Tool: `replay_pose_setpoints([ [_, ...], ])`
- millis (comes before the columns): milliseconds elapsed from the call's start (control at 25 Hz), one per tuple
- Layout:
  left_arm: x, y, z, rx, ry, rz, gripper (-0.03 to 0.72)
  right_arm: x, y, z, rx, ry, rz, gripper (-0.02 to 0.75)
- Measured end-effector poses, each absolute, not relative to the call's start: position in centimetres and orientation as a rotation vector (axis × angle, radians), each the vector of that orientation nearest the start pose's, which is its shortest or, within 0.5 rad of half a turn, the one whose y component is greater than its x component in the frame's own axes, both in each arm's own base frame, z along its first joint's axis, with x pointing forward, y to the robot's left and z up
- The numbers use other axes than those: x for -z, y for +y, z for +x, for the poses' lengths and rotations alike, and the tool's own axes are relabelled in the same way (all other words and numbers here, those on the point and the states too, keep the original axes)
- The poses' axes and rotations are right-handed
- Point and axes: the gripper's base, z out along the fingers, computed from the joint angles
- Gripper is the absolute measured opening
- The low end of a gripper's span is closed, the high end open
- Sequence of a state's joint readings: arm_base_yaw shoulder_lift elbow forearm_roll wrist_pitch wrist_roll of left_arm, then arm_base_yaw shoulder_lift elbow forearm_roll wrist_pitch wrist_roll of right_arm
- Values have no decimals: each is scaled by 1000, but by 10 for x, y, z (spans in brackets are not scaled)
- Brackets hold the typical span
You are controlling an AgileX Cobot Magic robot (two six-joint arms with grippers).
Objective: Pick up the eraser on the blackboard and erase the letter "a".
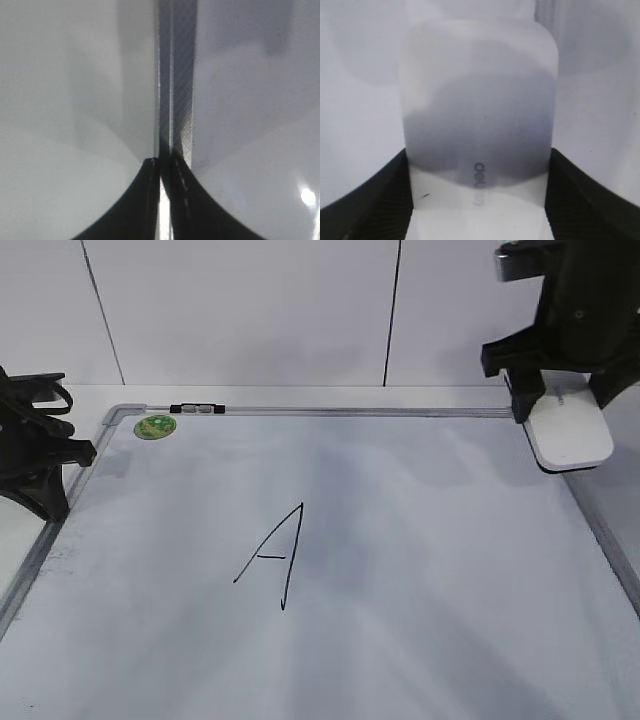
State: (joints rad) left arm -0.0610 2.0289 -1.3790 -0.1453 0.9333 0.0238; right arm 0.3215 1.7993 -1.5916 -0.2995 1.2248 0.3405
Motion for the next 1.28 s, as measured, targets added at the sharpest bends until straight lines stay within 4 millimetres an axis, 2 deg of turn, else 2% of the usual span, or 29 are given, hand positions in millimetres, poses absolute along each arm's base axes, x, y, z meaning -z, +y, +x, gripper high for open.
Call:
replay_pose_setpoints([
  [240,-154,-34,389,186,3064,4,34,-286,60,366,274,2882,27,564],
  [400,-154,-34,389,186,3064,4,34,-278,48,370,214,2927,38,564],
  [640,-154,-35,389,200,3061,-6,34,-264,43,375,185,2975,20,564],
  [1000,-154,-35,389,205,3061,-10,34,-228,42,387,194,3070,16,564],
  [1280,-154,-35,389,205,3059,-10,34,-210,39,392,204,3116,19,564],
])
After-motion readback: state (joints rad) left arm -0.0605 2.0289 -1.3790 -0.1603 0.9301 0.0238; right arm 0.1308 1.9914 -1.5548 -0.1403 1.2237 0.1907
